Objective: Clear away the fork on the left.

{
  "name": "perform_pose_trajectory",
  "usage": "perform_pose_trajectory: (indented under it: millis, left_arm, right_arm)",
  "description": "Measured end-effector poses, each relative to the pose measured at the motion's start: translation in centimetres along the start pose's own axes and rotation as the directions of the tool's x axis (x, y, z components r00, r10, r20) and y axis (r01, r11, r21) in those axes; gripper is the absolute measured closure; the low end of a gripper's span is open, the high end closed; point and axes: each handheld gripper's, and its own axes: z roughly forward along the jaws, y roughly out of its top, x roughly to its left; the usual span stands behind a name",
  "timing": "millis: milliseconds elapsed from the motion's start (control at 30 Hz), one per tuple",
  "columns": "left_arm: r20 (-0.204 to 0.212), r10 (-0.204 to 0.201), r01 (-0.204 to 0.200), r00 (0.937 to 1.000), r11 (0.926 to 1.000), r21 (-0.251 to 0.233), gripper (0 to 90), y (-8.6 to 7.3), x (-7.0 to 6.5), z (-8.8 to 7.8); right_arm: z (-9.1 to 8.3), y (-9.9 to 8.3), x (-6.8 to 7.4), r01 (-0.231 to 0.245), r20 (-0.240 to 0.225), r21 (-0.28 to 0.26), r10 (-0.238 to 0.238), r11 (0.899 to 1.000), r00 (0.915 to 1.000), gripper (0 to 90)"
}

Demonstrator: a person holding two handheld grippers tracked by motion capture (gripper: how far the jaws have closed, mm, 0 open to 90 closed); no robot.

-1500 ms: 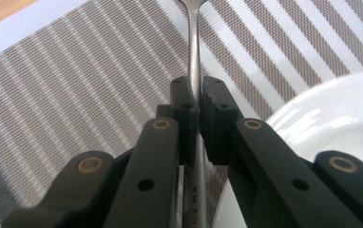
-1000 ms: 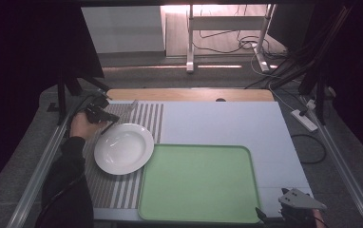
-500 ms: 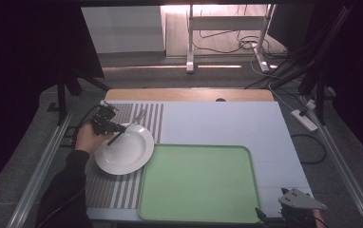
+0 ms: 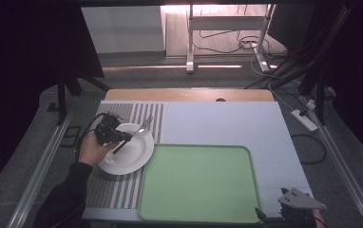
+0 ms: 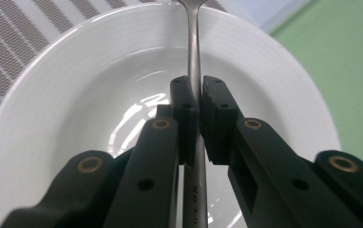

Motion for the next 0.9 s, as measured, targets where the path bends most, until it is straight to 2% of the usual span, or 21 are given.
perform_pose_trajectory:
  millis: [200, 400, 533, 800, 900]
  left_arm:
    - [0.03, 0.01, -0.009, 0.9995, 1.0, -0.002, 84.0, -0.5, -2.3, 0.2]
    - [0.034, -0.008, 0.008, 0.9994, 1.0, 0.004, 84.0, -1.6, -4.4, 0.5]
    - [0.055, -0.018, 0.018, 0.9983, 0.9998, 0.0, 84.0, -2.1, -6.0, 0.5]
    - [0.079, 0.007, -0.01, 0.9968, 0.9991, 0.04, 84.0, -2.7, -9.5, 1.3]
    - [0.085, 0.029, -0.033, 0.996, 0.9981, 0.051, 84.0, -2.9, -10.8, 1.5]
  right_arm:
    - [0.0, 0.0, 0.0, 0.004, 0.003, -0.001, -0.004, 1.0, 1.0, 0.0]
    - [-0.1, 0.0, 0.1, 0.016, 0.003, -0.01, -0.016, 1.0, 0.9999, 0.0]
    - [-0.1, 0.0, 0.2, 0.023, 0.004, -0.003, -0.023, 1.0, 0.9997, 0.0]
    - [-0.1, 0.0, 0.3, 0.029, 0.004, -0.008, -0.029, 1.0, 0.9996, 0.0]
    - [-0.1, 0.0, 0.3, 0.032, 0.005, -0.007, -0.032, 0.999, 0.9995, 0.0]
